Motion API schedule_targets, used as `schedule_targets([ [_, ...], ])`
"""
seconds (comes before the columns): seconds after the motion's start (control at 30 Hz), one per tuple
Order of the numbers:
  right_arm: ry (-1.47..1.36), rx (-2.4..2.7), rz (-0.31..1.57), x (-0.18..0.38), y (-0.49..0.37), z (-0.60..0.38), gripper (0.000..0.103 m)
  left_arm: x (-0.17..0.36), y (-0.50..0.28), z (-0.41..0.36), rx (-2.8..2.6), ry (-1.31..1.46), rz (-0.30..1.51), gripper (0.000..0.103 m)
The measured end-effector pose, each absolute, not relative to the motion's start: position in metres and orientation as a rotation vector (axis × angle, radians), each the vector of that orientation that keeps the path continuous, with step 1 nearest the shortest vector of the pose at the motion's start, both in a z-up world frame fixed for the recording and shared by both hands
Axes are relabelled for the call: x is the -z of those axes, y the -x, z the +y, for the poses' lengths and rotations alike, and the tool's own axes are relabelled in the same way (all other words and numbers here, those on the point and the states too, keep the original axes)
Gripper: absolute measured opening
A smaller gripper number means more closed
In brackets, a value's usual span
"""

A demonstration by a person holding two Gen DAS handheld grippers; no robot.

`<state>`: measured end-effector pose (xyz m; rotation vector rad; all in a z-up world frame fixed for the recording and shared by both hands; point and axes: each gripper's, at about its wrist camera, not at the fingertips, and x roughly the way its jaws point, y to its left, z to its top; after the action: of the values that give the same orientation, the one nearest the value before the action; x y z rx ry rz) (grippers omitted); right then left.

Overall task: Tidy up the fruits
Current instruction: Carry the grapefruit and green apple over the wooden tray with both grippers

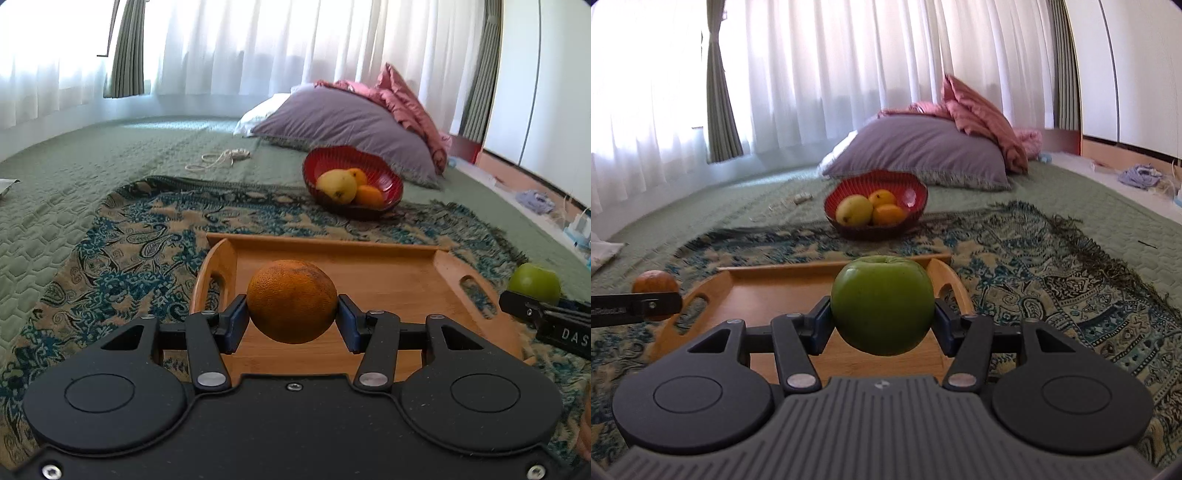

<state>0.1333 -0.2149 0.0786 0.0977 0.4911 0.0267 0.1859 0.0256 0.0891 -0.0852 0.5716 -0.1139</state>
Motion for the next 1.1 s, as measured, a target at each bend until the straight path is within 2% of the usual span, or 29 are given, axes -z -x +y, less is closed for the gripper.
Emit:
schedule_targets([
  [0.57,-0.131,-0.025,0.687,-0.043,-0.198,-0.217,0.059,-0.054,-0.234,0.012,0.118,0.067,0.688,0.048],
  [1.1,-0.062,-0.03,0.734,-0.023,-0.209,-0.209,0.059,-0.039,-0.243,0.006,0.104,0.045,0.713,0.048],
])
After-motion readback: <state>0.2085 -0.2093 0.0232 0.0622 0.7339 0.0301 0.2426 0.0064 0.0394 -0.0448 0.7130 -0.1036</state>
